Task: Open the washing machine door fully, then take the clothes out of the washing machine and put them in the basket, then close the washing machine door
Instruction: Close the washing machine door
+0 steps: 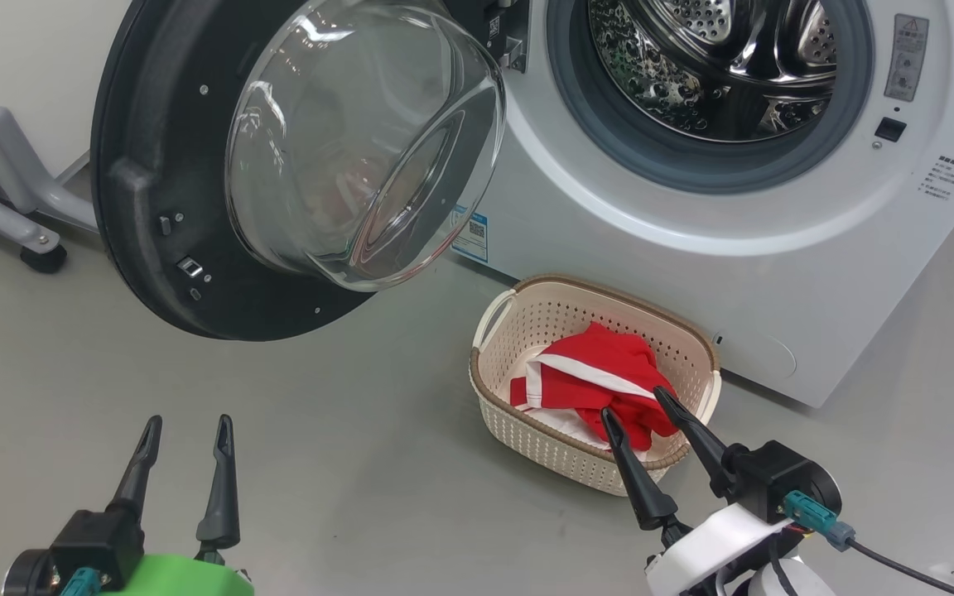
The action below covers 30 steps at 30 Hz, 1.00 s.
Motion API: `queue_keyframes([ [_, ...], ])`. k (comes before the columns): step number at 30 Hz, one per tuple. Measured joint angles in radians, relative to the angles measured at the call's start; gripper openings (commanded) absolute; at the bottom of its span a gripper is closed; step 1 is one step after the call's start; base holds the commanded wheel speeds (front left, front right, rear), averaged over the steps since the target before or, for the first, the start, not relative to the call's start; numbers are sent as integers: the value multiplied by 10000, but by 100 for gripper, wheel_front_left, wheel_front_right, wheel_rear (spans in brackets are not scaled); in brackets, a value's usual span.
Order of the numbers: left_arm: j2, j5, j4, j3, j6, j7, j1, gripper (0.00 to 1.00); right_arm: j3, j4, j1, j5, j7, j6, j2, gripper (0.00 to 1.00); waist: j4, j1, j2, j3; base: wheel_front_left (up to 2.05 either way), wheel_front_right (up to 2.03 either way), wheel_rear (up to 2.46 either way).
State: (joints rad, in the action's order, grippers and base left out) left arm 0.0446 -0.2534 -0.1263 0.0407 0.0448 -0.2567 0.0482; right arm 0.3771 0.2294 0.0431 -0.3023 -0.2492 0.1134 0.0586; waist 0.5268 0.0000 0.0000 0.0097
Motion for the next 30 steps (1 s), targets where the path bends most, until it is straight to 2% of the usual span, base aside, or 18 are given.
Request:
queue_keyframes([
  [29,2,6,-21,35,54,0,151,100,-36,46,0,-115,0,-2,-19,100,-80,0,0,-72,0,0,0],
  [30,2,8,-31,36,59,0,151,69,-42,46,0,-115,0,-2,-19,100,-82,0,0,-68,0,0,0],
])
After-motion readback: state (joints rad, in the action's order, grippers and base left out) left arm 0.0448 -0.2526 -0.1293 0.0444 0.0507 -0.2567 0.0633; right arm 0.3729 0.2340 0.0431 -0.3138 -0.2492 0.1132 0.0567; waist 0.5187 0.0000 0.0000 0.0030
